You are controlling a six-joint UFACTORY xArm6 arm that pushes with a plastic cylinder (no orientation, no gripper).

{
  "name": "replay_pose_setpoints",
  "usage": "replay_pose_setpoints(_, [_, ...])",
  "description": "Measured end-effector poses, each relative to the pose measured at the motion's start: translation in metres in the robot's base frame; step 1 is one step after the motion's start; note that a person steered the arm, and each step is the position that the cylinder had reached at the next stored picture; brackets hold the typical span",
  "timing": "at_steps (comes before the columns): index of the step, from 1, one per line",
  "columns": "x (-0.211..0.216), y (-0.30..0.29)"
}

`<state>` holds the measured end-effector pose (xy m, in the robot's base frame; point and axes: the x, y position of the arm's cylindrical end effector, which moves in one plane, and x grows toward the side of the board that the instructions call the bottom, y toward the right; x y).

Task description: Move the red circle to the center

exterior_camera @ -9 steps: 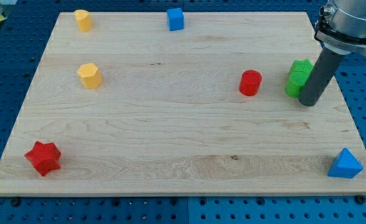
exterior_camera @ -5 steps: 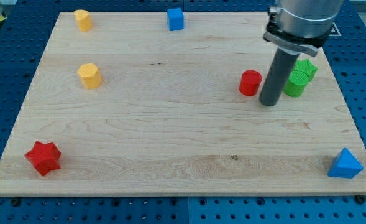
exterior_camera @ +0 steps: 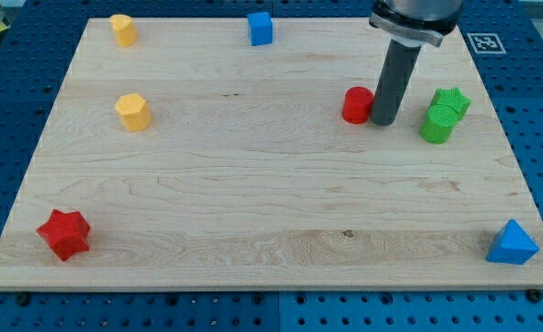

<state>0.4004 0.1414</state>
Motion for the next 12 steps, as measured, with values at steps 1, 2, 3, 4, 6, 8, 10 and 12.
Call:
replay_pose_setpoints(1, [-0.03,0.0])
replay_pose_setpoints(2, [-0.055,-0.01])
replay_pose_setpoints(3, [-0.056,-0.013])
replay_pose_setpoints(4, [-0.052,-0.013])
replay_pose_setpoints(6, [-0.039,-0.022])
replay_pose_setpoints(8, [-0.024,-0.031])
replay_pose_setpoints(10, [-0.003,-0.031])
replay_pose_setpoints(12, [-0.003,-0.034])
